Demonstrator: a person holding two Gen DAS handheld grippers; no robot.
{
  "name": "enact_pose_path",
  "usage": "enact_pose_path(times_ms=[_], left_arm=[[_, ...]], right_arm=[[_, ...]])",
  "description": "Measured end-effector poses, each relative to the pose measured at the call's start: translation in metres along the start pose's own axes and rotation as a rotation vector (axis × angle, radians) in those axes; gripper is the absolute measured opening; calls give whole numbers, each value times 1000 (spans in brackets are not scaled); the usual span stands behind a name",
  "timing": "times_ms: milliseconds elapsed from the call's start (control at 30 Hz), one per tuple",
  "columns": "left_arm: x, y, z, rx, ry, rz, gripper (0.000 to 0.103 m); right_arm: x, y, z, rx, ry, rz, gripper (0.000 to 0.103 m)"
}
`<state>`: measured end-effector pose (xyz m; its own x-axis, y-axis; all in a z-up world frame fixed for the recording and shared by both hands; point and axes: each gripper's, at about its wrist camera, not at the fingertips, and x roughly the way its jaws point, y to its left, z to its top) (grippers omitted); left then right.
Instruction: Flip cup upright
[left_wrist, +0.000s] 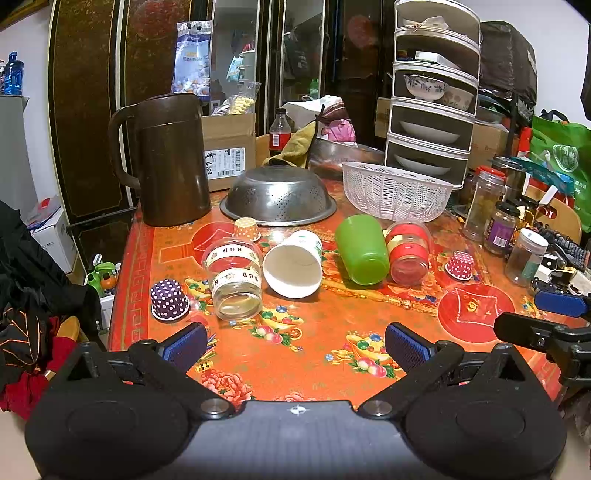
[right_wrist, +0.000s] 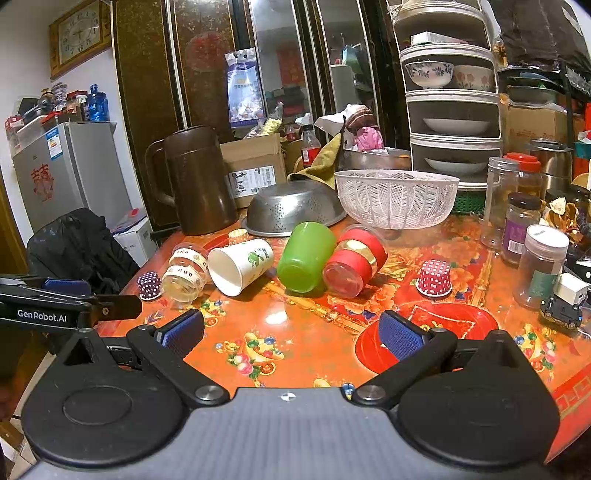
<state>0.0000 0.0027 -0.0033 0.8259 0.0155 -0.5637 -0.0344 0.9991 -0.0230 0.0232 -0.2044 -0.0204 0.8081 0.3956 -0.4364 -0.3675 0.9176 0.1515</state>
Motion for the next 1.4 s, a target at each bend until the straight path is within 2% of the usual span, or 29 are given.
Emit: enact_pose_path(times_ms=[1400], left_arm=[[1,-5,0,0,2,0,103]], right_arm=[[1,-3,-1,15,13,-5,102]])
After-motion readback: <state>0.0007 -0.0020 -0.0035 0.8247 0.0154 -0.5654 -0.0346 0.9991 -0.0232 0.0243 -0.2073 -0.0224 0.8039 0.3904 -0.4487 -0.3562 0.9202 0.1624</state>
